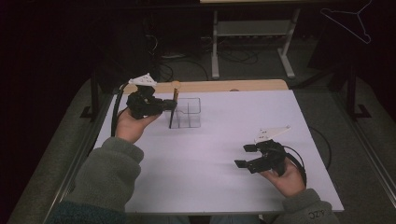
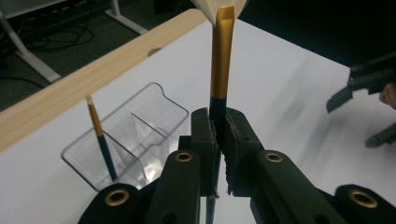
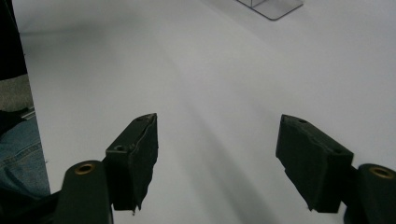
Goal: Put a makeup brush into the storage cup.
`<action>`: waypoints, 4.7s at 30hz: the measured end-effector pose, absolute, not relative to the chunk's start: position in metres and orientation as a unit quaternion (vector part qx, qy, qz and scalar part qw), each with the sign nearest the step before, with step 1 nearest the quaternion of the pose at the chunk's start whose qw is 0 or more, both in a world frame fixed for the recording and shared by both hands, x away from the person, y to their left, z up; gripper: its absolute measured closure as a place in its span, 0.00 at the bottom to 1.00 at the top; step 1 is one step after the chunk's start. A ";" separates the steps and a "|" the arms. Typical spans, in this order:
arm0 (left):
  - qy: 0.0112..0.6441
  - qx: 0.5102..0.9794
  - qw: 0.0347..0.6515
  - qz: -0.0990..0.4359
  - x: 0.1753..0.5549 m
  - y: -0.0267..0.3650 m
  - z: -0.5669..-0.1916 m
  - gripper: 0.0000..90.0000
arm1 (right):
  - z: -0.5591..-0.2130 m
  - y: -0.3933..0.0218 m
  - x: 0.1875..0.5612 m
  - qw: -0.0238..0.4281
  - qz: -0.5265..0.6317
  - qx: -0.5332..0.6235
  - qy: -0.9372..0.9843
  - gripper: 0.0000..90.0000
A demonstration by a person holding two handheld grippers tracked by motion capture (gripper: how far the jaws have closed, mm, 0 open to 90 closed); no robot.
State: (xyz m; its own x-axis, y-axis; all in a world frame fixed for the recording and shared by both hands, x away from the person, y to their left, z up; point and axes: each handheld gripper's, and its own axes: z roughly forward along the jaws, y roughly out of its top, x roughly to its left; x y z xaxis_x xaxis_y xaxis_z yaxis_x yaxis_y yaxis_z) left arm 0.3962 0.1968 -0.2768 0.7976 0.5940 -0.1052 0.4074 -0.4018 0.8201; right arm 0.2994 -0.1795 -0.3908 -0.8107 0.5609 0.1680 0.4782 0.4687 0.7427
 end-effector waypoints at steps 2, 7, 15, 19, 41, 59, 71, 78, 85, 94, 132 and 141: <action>0.307 0.827 0.458 0.105 0.402 0.197 -0.274 0.93 | -0.391 -0.178 0.300 0.049 0.415 0.303 0.857 0.31; 0.317 0.822 0.457 0.120 0.419 0.197 -0.267 0.93 | -0.391 -0.179 0.301 0.049 0.418 0.302 0.855 0.31; 0.337 0.812 0.458 0.131 0.448 0.197 -0.263 0.92 | -0.389 -0.184 0.300 0.047 0.425 0.310 0.849 0.31; 0.345 0.809 0.455 0.139 0.459 0.197 -0.263 0.92 | -0.390 -0.185 0.302 0.048 0.426 0.309 0.849 0.31; 0.372 0.801 0.441 0.158 0.480 0.202 -0.280 0.92 | -0.389 -0.190 0.301 0.052 0.434 0.317 0.842 0.31; 0.386 0.802 0.428 0.159 0.483 0.200 -0.298 0.92 | -0.389 -0.190 0.301 0.048 0.435 0.315 0.842 0.31; 0.393 0.802 0.422 0.157 0.482 0.203 -0.315 0.92 | -0.389 -0.189 0.301 0.051 0.435 0.310 0.844 0.31; 0.394 0.805 0.414 0.157 0.481 0.202 -0.328 0.92 | -0.389 -0.188 0.301 0.051 0.435 0.307 0.845 0.31; 0.394 0.805 0.414 0.159 0.480 0.201 -0.338 0.91 | -0.389 -0.188 0.301 0.048 0.435 0.308 0.845 0.31; 0.389 0.809 0.411 0.161 0.478 0.205 -0.347 0.91 | -0.390 -0.187 0.300 0.046 0.432 0.308 0.846 0.31; 0.380 0.808 0.423 0.154 0.450 0.215 -0.342 0.68 | -0.390 -0.188 0.302 0.072 0.427 0.318 0.843 0.30; 0.377 0.807 0.429 0.152 0.440 0.219 -0.340 0.61 | -0.389 -0.190 0.302 0.083 0.425 0.329 0.839 0.29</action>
State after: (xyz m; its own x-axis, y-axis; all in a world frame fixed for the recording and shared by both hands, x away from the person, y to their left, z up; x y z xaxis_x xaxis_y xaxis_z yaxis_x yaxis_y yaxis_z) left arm 0.4398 0.2188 -0.3396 0.6701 0.7381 -0.0787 0.4775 -0.3475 0.8070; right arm 0.3024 -0.1899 -0.3893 -0.7693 0.6232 0.1407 0.4816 0.4211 0.7686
